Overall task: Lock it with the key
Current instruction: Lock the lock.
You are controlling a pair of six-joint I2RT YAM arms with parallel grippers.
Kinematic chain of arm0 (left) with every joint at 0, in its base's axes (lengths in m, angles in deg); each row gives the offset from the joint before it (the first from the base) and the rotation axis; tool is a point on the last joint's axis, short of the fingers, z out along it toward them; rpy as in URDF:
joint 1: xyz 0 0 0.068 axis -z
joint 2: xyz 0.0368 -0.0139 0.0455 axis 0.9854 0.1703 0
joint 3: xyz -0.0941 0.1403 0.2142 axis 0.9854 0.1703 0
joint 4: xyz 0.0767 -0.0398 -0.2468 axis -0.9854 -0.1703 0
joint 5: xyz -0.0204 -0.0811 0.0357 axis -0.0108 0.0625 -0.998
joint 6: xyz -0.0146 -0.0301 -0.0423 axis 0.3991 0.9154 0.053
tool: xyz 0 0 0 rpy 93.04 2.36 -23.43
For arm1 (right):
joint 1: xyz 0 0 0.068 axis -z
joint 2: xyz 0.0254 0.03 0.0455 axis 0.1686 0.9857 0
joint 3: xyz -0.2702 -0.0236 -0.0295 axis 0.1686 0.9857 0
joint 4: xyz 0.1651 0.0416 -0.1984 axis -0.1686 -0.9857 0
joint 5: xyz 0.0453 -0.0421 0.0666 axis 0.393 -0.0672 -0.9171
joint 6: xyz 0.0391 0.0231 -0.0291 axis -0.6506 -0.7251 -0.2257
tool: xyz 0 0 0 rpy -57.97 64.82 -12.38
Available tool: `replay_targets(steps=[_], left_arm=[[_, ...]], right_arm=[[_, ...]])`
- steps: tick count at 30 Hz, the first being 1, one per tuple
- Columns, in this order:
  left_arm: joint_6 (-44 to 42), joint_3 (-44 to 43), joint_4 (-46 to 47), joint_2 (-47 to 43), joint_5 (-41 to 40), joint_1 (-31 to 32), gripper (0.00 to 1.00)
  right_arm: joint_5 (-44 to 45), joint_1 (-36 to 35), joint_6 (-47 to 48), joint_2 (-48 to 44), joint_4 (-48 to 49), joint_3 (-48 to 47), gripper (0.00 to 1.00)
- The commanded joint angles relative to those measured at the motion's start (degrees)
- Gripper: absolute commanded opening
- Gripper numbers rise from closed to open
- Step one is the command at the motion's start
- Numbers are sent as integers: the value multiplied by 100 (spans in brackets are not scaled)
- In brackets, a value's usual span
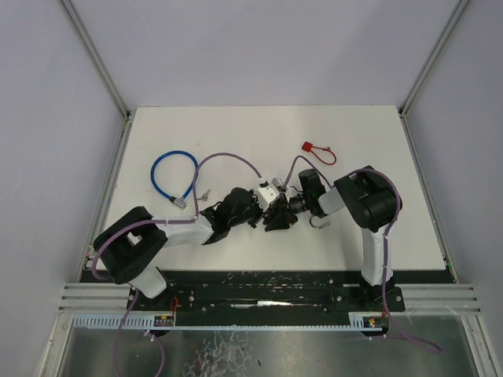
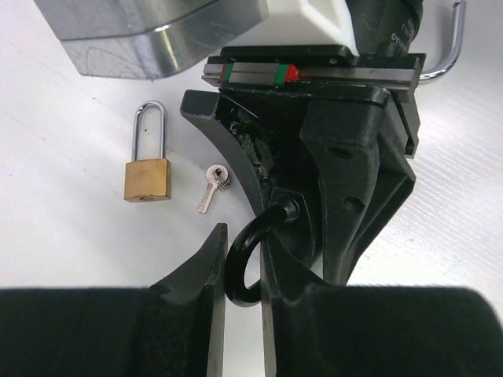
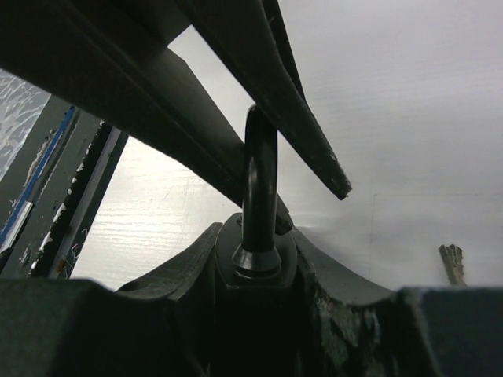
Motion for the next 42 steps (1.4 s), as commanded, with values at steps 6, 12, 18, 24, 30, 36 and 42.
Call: replay_targets(steps=[6,12,18,24,30,36,42], left_arm=[[1256,184,-134,1343,3128,2036,1],[1433,100,245,1659,3257,2232,1],[1573,21,461,1908,3569,2311,0],[1720,165,725,1887,3479,2378,0],[2305,481,746,1078,2376,1866,0],[1308,-340,-1295,172,2146,1247,0],[1031,-441,-1607,-412,2465,725,0]], right_arm=[[2180,-1253,197,653,519,-83,0],[2223,-1383,211,649,593,-11,0],[2293,-1571,274,714,543,-52,0],[2318,-1596,136,720,651,-47,0],[2074,-1342,-184,612,927,36,0],[1874,-829,-382,100,931,169,24],[1587,-396,-50,-524,-365,-72,53]])
